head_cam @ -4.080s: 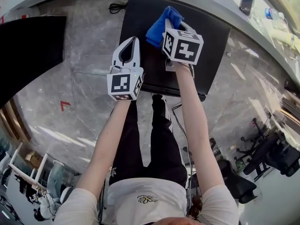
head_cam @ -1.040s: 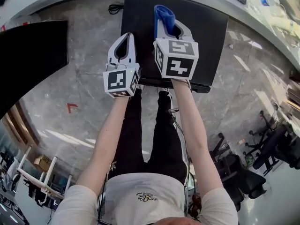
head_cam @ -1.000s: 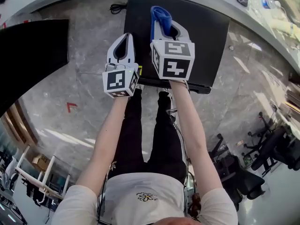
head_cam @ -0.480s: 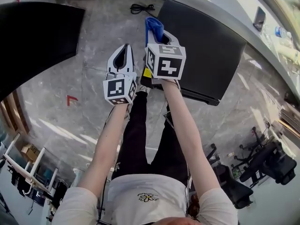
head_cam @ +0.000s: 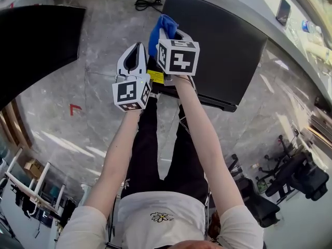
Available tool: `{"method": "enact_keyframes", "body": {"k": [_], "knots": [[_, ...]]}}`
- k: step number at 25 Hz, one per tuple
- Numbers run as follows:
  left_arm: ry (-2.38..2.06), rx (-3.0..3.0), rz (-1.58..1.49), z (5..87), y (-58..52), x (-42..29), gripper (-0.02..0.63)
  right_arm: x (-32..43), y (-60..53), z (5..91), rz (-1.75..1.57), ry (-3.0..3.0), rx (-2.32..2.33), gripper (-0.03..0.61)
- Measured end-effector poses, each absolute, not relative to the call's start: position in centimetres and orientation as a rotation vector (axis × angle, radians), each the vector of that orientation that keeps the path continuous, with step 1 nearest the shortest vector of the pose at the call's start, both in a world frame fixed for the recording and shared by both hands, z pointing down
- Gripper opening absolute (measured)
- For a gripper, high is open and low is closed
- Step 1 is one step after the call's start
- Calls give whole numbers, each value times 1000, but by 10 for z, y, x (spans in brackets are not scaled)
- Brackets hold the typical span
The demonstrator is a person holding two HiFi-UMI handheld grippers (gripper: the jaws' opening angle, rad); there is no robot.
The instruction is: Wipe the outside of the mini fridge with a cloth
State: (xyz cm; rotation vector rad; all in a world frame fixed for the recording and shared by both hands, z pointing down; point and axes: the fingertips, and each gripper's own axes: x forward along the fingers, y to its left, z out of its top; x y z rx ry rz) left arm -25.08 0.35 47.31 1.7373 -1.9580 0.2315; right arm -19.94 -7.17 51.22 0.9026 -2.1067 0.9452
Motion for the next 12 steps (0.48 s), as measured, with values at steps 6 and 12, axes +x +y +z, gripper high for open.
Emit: {"method": "enact_keyframes", "body": {"k": [6,12], "knots": [[-1926,1780,231,474,-19,-210,5,-159,-84,516,929,-2101,931,62],[-1884,1808,252,479,-26,-171,5,-111,-93,516,911,-2099,975,63]]}}
